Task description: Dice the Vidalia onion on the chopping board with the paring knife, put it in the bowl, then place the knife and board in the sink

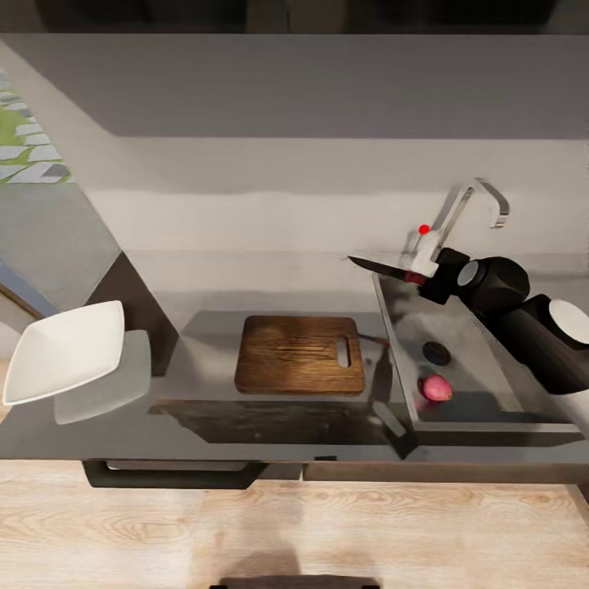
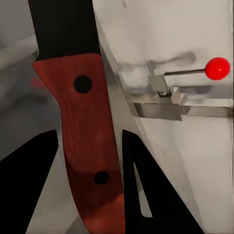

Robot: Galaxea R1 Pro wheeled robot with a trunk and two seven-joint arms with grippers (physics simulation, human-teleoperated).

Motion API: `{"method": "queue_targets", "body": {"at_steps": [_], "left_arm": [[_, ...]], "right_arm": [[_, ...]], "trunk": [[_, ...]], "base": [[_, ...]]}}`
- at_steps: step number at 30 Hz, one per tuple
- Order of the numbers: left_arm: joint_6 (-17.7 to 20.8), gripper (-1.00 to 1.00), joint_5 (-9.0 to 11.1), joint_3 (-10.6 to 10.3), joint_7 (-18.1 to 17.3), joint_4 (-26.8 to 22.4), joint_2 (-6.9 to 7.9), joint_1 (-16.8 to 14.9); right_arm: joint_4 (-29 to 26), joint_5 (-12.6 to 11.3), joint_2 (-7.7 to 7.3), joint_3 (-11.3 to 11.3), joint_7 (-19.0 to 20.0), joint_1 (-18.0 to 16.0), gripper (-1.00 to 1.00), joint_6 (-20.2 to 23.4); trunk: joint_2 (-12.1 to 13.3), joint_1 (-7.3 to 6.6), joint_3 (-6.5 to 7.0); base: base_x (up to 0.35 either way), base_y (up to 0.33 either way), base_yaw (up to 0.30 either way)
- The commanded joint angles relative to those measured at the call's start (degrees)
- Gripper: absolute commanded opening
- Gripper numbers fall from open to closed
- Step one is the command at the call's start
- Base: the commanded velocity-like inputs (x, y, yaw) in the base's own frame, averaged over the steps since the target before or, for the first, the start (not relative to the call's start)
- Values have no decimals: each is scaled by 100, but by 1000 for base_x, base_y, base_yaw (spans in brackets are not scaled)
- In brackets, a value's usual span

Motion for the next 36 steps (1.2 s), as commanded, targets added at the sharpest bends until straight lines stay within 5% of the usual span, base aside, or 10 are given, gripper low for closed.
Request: {"method": "queue_targets", "body": {"at_steps": [1, 31, 36], "left_arm": [[-6, 100, 14, 31, -1, -10, 0, 3], [-6, 100, 14, 31, -1, -10, -2, 8], [-6, 100, 15, 31, -1, -10, -4, 7]], "right_arm": [[-7, 56, -12, -96, 57, -7, -100, 18], [-7, 47, -24, -162, 60, -1, -100, 38], [-7, 47, -272, -167, 61, 69, -100, -2]], "trunk": [[-9, 3, -8], [-9, 3, -8], [-9, 3, -8]], "base": [[0, -19, 0], [-216, -197, 0], [-209, -191, 0]]}}
